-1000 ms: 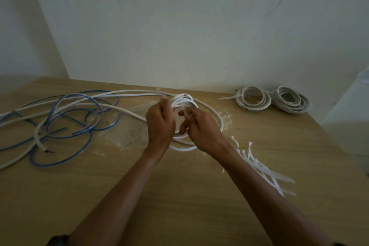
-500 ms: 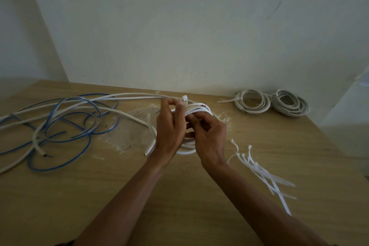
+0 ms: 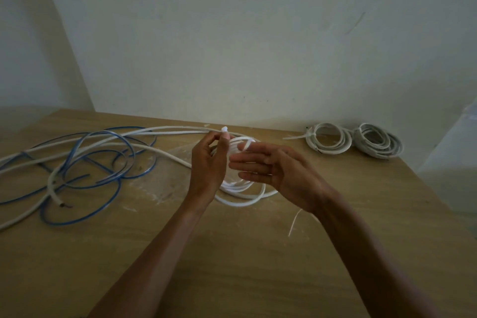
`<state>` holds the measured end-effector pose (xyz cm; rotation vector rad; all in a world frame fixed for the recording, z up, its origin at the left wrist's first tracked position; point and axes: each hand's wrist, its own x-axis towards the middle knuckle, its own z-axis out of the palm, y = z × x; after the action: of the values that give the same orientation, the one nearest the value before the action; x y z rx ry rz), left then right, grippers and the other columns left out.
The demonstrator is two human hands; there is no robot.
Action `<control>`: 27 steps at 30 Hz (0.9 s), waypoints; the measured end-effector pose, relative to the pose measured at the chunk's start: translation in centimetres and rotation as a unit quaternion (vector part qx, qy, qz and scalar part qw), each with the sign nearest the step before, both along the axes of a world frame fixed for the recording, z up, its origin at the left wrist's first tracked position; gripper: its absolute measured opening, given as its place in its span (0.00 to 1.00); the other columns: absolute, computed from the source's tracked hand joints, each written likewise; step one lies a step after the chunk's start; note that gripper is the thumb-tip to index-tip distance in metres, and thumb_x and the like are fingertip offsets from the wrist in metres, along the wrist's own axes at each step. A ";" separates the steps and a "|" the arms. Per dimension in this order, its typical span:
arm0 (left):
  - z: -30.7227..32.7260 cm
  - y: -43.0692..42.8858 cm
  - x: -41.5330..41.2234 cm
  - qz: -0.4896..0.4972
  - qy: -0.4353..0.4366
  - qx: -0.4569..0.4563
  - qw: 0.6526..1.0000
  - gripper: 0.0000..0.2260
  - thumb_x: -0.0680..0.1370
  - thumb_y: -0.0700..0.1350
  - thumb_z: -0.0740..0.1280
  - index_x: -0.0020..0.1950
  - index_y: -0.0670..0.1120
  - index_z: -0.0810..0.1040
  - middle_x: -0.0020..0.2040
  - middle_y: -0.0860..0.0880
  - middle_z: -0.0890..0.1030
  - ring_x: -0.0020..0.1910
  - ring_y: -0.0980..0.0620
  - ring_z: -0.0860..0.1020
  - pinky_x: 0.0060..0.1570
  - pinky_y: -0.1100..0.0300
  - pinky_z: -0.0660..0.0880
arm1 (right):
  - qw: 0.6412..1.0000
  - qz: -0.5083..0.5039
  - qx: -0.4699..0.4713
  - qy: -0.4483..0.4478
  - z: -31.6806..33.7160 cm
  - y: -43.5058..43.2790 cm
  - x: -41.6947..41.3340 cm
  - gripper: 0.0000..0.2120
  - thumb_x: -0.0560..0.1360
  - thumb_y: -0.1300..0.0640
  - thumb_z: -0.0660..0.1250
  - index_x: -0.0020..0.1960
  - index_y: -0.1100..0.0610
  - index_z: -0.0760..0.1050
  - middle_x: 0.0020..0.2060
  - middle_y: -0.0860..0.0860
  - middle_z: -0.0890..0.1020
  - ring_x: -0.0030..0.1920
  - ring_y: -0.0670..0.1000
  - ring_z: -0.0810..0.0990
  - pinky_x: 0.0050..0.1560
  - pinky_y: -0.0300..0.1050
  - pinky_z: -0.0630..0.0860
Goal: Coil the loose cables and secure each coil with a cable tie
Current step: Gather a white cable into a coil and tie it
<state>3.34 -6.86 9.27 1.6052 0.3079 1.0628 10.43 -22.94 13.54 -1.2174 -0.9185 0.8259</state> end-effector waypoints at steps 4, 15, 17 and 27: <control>0.1 -0.5 -0.2 -0.021 -0.003 0.037 0.999 0.11 0.85 0.44 0.63 0.50 0.44 0.83 0.38 0.56 0.83 0.36 0.62 0.79 0.38 0.69 0.72 | 0.980 -0.126 -0.009 -0.155 0.7 1.5 0.4 0.11 0.82 0.56 0.64 0.54 0.62 0.82 0.41 0.56 0.87 0.41 0.54 0.86 0.45 0.48 0.81; -0.2 -0.6 -0.2 -0.038 -0.003 0.101 0.994 0.09 0.84 0.43 0.65 0.58 0.42 0.82 0.45 0.50 0.86 0.44 0.53 0.85 0.44 0.59 0.81 | 0.970 -0.164 -0.060 -0.169 0.0 2.9 0.5 0.16 0.82 0.56 0.64 0.38 0.55 0.82 0.26 0.46 0.72 0.28 0.45 0.67 0.31 0.37 0.66; -0.3 -0.6 -0.1 -0.037 -0.005 0.100 0.994 0.09 0.84 0.43 0.65 0.58 0.42 0.82 0.45 0.50 0.86 0.44 0.54 0.85 0.45 0.61 0.81 | 0.972 -0.165 -0.055 -0.161 0.1 2.9 0.4 0.16 0.83 0.57 0.64 0.38 0.55 0.82 0.25 0.45 0.73 0.28 0.44 0.67 0.31 0.36 0.66; -0.7 -0.3 0.0 -0.027 -0.009 0.126 0.992 0.07 0.84 0.42 0.65 0.56 0.42 0.81 0.45 0.51 0.85 0.43 0.52 0.85 0.44 0.52 0.83 | 0.972 -0.155 -0.051 -0.168 0.0 2.9 0.4 0.15 0.83 0.55 0.64 0.41 0.58 0.82 0.26 0.43 0.74 0.29 0.43 0.68 0.32 0.35 0.67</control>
<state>3.38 -7.19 8.58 1.8155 0.1203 1.1085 10.82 -20.06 13.57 -1.5757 -0.9302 0.4261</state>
